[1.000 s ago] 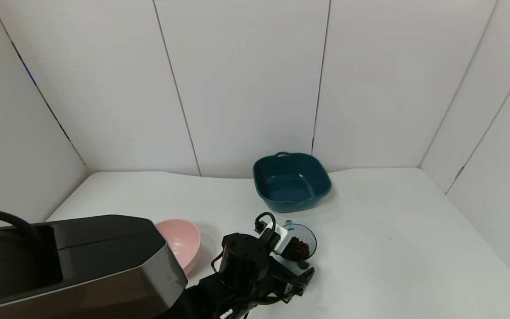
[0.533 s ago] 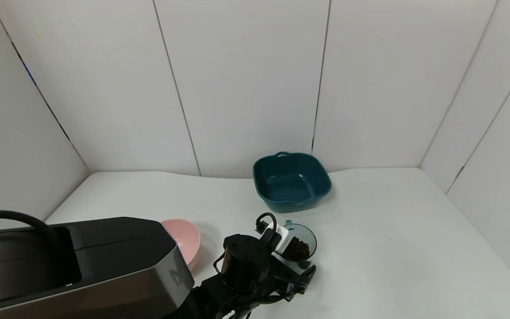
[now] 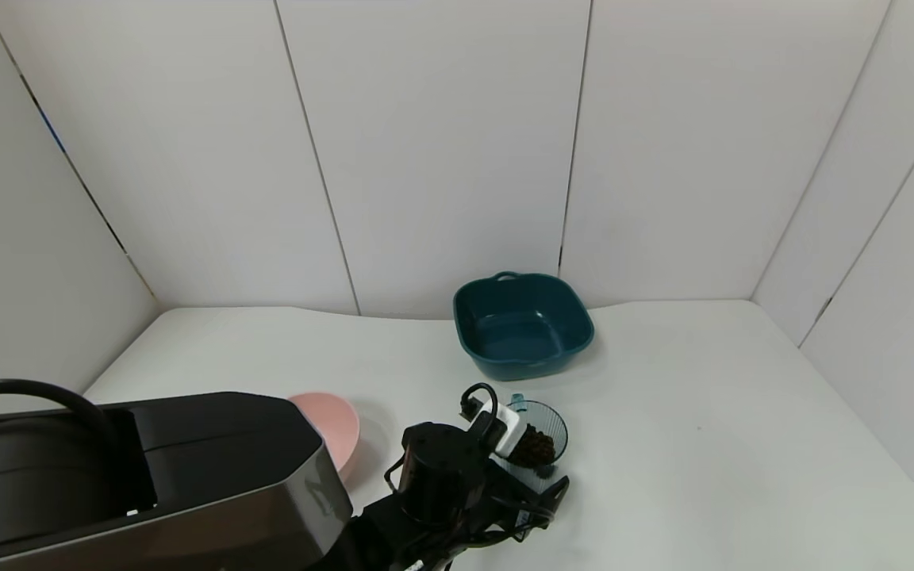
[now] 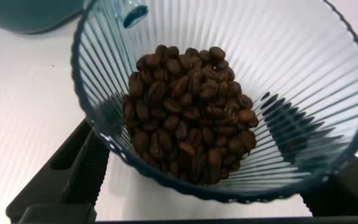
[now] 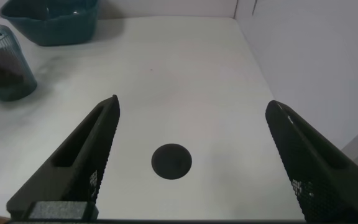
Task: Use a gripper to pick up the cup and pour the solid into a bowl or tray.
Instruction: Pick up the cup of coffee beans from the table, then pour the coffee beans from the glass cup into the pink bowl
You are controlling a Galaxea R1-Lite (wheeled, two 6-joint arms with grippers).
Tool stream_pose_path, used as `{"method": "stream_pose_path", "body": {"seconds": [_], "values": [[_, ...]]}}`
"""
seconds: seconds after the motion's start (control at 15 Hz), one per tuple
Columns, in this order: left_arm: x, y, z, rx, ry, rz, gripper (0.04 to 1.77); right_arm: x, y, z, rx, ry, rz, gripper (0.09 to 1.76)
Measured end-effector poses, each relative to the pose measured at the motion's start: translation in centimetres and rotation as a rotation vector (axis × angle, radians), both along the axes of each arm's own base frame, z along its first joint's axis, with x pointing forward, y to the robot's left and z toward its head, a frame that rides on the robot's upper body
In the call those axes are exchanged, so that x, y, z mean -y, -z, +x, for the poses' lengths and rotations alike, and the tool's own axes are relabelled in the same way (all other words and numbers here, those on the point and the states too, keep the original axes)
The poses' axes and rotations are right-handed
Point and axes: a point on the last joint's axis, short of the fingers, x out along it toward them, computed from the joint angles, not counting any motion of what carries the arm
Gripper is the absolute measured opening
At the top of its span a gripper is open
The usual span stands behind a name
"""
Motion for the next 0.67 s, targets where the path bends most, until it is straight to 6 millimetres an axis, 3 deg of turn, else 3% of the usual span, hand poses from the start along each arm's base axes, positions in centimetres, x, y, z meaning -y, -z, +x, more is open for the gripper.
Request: {"method": "stream_pose_path", "body": {"seconds": [0.07,0.2,0.27,0.67], "values": [[0.04,0.07,0.01,0.005,-0.008,0.0,1.66,0.0,0.0,0.0,0.0,0.0,0.0,1.71],[0.07,0.22,-0.01,0.001,-0.009,0.003,1.37,0.0,0.0,0.0,0.0,0.0,0.0,1.71],[0.08,0.22,-0.03,0.0,-0.009,0.003,1.33,0.0,0.0,0.0,0.0,0.0,0.0,1.71],[0.09,0.19,-0.1,-0.002,-0.008,0.001,1.3,0.0,0.0,0.0,0.0,0.0,0.0,1.71]]}}
